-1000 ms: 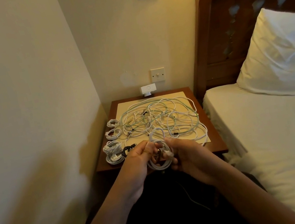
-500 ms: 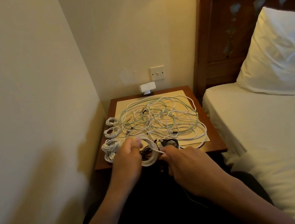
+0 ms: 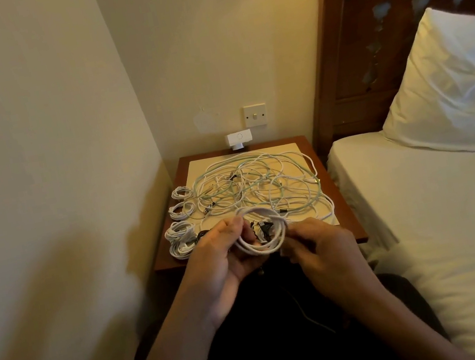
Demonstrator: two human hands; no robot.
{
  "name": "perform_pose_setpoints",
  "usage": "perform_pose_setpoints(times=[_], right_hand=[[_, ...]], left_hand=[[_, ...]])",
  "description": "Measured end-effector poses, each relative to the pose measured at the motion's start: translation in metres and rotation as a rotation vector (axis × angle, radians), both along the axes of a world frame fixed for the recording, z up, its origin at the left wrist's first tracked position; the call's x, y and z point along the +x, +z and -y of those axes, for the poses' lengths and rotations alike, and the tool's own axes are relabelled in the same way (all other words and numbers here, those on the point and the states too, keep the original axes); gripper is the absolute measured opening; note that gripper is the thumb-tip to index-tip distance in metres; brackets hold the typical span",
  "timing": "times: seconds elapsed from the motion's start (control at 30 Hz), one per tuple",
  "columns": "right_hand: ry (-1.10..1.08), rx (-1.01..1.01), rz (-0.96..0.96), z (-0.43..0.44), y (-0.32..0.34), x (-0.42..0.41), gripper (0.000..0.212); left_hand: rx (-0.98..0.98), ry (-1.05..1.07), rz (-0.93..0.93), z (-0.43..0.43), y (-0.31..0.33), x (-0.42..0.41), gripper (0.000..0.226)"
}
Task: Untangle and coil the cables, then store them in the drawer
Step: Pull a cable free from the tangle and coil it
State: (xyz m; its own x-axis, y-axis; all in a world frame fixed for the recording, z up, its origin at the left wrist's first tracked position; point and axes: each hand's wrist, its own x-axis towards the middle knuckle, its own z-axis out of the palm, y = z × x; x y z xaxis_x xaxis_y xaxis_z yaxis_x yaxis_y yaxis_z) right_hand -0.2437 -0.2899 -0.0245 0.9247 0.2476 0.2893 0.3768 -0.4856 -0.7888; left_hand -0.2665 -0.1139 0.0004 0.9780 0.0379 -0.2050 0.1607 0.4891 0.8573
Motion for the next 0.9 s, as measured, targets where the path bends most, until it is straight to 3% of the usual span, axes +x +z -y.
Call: perform_pose_setpoints(times=[0.1,0.23,0.33,0.47,0.77,0.9], right_hand=[[-0.011,0.541,-0.347,-0.010,0.000,-0.008,0.016],[-0.002,0.818,-0.597,-0.015,-0.006,-0.010,0.018],[0.008,0.854,-0.659,-0.012,-0.010,-0.011,0.029],[-0.067,0.743,-0.585,-0.012,-0.017,-0.008,0.020],[-0.122,0.686,-0.439,-0.013,-0.023,-0.007,0.013],[0.001,0.644,-0.461,-0.015,-0.022,-0.005,0.011]], left_hand=[[0.178,0.050,-0.047,0.002,-0.017,-0.002,0.027],[0.392,0.120,-0.021,0.006,-0.029,-0.006,0.025],[0.500,0.217,0.048,0.008,-0.036,-0.006,0.015],[0.610,0.240,0.131,0.015,-0.039,-0.007,0.012],[0.592,0.180,0.045,0.013,-0.046,-0.006,0.012],[0.590,0.225,0.009,0.006,-0.048,-0.002,0.010]])
